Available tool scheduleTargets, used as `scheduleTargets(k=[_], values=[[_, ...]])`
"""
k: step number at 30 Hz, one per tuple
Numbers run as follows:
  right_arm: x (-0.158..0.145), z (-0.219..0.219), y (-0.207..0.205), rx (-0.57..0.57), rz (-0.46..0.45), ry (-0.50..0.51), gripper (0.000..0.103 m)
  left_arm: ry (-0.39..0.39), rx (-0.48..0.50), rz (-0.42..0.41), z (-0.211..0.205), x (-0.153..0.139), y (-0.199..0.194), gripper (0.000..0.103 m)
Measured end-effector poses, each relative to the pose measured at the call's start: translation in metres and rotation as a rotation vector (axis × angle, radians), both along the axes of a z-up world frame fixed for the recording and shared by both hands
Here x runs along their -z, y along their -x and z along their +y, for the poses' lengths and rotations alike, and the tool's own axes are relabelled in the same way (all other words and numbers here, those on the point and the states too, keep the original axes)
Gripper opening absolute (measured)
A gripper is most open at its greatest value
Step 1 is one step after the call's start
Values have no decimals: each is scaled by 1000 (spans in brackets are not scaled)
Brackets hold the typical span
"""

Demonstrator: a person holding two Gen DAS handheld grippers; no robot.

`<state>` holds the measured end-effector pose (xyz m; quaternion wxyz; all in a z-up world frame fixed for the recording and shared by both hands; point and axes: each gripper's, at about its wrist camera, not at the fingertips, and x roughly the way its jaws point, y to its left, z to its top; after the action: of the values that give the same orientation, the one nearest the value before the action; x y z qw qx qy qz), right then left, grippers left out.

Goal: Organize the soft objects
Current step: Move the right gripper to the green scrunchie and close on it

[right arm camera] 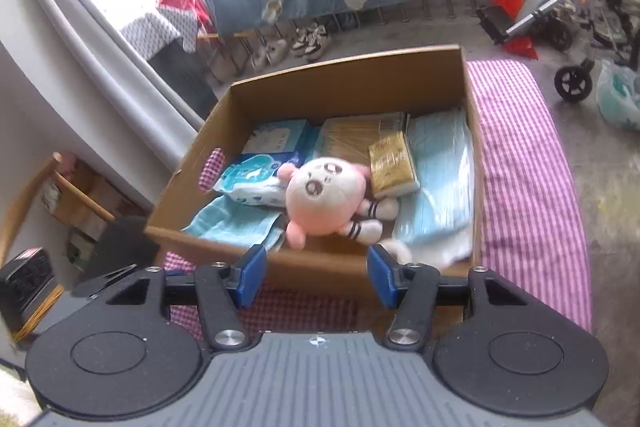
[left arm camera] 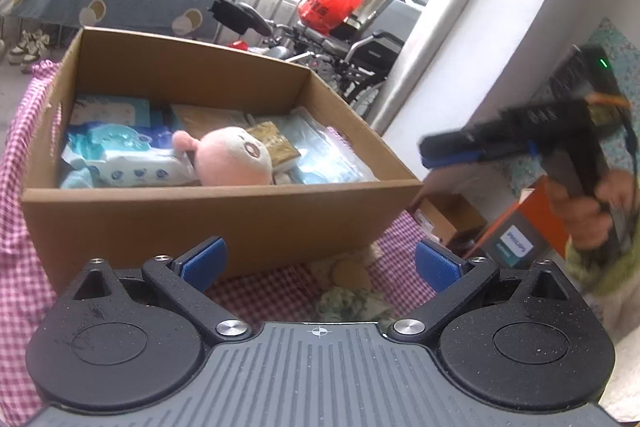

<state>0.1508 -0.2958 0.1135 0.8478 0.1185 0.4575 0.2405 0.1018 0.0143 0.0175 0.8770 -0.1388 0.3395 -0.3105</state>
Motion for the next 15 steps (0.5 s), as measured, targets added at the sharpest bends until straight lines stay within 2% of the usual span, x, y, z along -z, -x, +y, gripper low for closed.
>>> scheduleTargets(k=[2, 5, 9, 12, 15], values=[[15, -10, 19, 36, 28, -43, 59, -12, 39, 30, -11, 5, -2, 101], [57, -23, 41, 108, 107, -106, 59, -51, 124, 88, -35, 20, -7, 101], [104, -24, 54, 207, 158, -96, 59, -124, 241, 197, -73, 45, -17, 100], [125, -17, 57, 229, 158, -69, 59, -243, 261, 167, -99, 57, -15, 93], [141, -9, 58, 215, 169, -46, 54, -370, 274, 113, -119, 64, -10, 76]])
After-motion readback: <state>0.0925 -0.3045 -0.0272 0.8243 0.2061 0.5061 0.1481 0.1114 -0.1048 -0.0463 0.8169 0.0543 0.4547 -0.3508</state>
